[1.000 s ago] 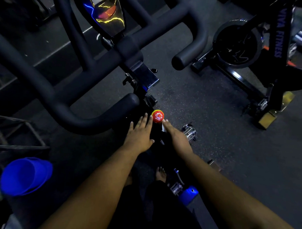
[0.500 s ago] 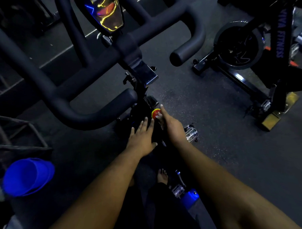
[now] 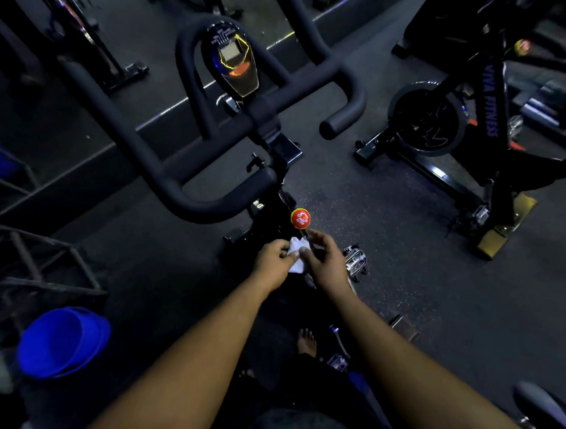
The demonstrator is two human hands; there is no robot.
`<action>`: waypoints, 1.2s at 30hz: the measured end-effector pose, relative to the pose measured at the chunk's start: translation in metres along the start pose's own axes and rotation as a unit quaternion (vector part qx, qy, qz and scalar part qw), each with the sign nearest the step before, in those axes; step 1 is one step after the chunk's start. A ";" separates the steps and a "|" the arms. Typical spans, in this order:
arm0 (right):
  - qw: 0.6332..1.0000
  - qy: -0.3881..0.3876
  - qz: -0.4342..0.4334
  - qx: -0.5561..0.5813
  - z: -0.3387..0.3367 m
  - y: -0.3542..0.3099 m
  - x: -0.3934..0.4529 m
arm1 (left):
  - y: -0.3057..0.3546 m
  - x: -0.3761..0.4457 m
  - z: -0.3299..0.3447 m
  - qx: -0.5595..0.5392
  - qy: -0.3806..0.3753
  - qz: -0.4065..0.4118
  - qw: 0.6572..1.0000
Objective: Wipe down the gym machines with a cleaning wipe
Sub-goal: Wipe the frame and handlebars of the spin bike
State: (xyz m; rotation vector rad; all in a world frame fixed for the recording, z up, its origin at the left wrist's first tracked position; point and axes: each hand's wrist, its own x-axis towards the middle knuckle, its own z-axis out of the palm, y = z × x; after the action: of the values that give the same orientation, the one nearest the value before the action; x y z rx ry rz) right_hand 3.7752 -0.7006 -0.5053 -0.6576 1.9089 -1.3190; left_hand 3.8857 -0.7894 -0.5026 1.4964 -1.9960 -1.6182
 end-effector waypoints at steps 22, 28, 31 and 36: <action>0.988 0.080 0.016 0.130 0.014 -0.074 -0.222 | 0.006 -0.154 -0.070 -0.061 -0.107 0.198 0.973; 0.984 0.154 -0.031 0.081 -0.049 -0.068 -0.276 | 0.040 -0.205 -0.024 -0.106 -0.183 0.217 0.953; 0.969 0.206 -0.046 0.131 -0.089 -0.065 -0.306 | 0.066 -0.234 0.009 -0.118 -0.224 0.241 0.937; 0.937 0.280 -0.069 0.197 -0.175 -0.055 -0.368 | 0.111 -0.290 0.088 -0.082 -0.307 0.279 0.906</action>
State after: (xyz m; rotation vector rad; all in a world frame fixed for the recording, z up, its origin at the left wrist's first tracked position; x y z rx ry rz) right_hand 3.8650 -0.3465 -0.3160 -0.2199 1.9471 -2.0770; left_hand 3.9039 -0.5220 -0.3229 0.2860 -2.1964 -2.0464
